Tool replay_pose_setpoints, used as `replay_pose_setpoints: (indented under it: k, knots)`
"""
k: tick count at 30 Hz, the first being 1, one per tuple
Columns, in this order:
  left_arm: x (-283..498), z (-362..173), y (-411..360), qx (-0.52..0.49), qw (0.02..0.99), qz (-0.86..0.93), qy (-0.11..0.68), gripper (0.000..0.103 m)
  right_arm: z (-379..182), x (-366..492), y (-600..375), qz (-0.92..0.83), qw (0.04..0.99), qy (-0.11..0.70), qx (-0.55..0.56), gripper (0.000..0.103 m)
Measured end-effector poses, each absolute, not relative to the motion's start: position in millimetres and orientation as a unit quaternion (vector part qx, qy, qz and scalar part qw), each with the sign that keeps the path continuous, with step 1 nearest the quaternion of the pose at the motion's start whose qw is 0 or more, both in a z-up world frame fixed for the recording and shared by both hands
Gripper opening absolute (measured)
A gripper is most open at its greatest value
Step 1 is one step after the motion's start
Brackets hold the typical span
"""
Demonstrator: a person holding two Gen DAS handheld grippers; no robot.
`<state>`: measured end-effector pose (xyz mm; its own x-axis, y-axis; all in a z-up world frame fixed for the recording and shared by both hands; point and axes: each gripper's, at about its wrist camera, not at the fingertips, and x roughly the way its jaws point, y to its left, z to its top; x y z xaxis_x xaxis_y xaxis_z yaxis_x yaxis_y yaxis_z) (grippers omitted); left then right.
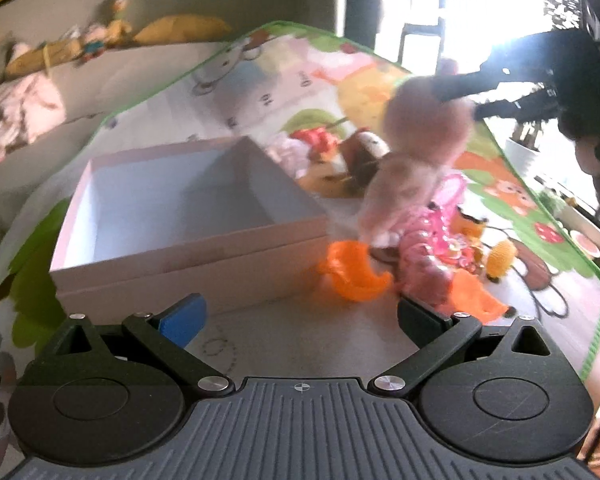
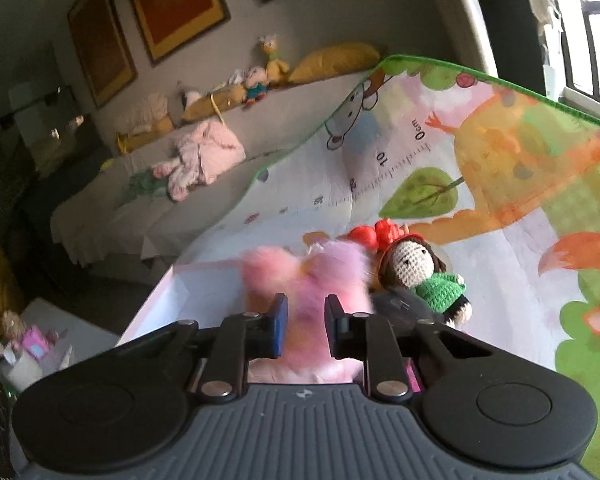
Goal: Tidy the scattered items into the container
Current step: 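Reach the right gripper into the toy pile toward the crochet doll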
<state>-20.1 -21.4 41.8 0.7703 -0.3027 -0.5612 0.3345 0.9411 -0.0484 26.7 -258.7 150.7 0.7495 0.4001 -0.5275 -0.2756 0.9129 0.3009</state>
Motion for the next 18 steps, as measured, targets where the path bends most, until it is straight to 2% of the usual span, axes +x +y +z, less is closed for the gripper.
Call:
replay_pose_setpoints:
  k: [2,4,6,8,14,18]
  knots:
    - [-30.0,46.8,-23.4,0.039,0.942,-0.168,0.287,0.103,145.0,23.2,-256.6,0.154,0.933,0.316,0.083,0.02]
    - [-38.1,51.1,-24.5,0.049,0.944,-0.165,0.281,0.103,134.2,16.2,-255.1,0.112,0.94,0.316,0.058,0.025]
    - [-44.8,54.7,-25.8,0.057,0.945,-0.166,0.276,0.103,124.1,8.1,-254.0,0.097,0.944,0.311,0.047,0.049]
    - [-49.3,56.0,-28.3,0.065,0.945,-0.166,0.275,0.103,116.8,2.4,-257.9,0.101,0.945,0.307,0.056,0.065]
    - [-47.0,53.0,-33.9,0.07,0.943,-0.163,0.282,0.103,113.5,7.6,-248.8,0.104,0.95,0.293,0.014,0.065]
    - [-36.3,42.4,-38.8,0.066,0.937,-0.163,0.301,0.103,122.7,62.8,-236.5,0.131,0.938,0.319,0.038,0.063]
